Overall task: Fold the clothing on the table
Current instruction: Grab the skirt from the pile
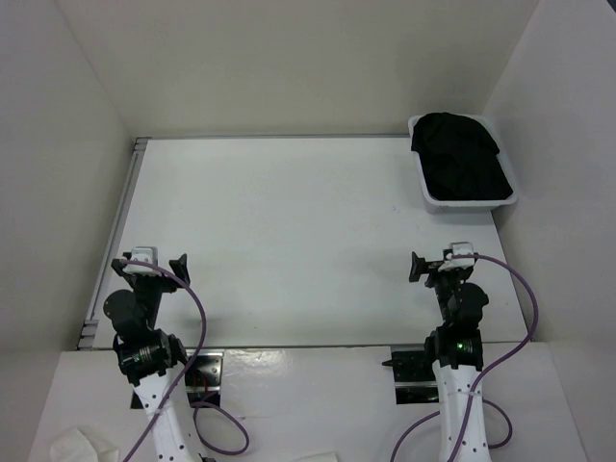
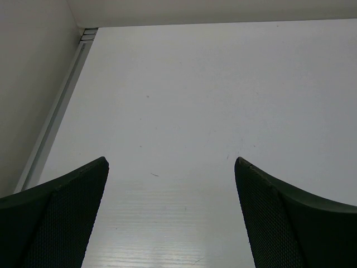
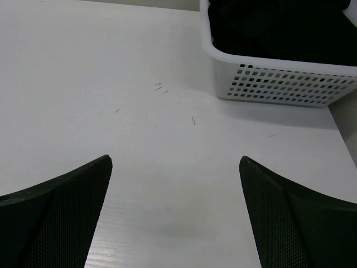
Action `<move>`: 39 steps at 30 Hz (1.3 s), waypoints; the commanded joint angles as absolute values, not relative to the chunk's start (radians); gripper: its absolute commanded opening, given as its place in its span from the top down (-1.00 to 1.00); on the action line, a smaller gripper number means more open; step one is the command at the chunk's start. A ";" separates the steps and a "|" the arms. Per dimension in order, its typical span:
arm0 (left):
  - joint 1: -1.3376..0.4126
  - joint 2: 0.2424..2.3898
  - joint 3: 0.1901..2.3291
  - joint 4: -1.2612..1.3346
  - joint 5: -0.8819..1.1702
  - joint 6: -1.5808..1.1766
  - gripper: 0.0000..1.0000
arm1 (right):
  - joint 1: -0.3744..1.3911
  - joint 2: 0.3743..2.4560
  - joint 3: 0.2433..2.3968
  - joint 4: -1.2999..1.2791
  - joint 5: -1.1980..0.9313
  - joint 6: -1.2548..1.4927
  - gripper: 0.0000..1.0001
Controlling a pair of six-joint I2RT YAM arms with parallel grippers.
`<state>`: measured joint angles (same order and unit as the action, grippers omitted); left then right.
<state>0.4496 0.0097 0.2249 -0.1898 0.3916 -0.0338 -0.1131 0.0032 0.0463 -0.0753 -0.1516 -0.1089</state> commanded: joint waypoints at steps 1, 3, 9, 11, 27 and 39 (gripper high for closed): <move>0.457 -0.091 0.268 -0.160 0.416 -0.058 -0.99 | -0.103 -0.078 0.003 -0.064 -0.112 -0.087 -0.98; 0.457 -0.091 0.268 -0.160 0.416 -0.058 -0.99 | -0.103 -0.078 0.003 -0.064 -0.112 -0.087 -0.98; 0.457 -0.091 0.268 -0.149 0.377 -0.089 -0.99 | -0.103 -0.078 0.003 -0.064 -0.112 -0.087 -0.98; 0.457 -0.091 0.268 -0.149 0.365 -0.098 -0.99 | -0.103 -0.078 0.003 -0.064 -0.112 -0.087 -0.98; 0.457 -0.081 0.446 -0.106 0.321 -0.357 -0.99 | -0.094 -0.078 0.090 -0.052 -0.100 -0.075 -0.98; 0.457 0.434 0.925 -0.234 0.356 -0.203 -0.99 | -0.094 0.234 0.594 -0.106 0.133 0.061 -0.98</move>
<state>0.4496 0.2810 0.8268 -0.1734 0.3202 -0.2871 -0.1017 0.0803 0.3981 -0.1005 0.0532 -0.0021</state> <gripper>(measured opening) 0.995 0.987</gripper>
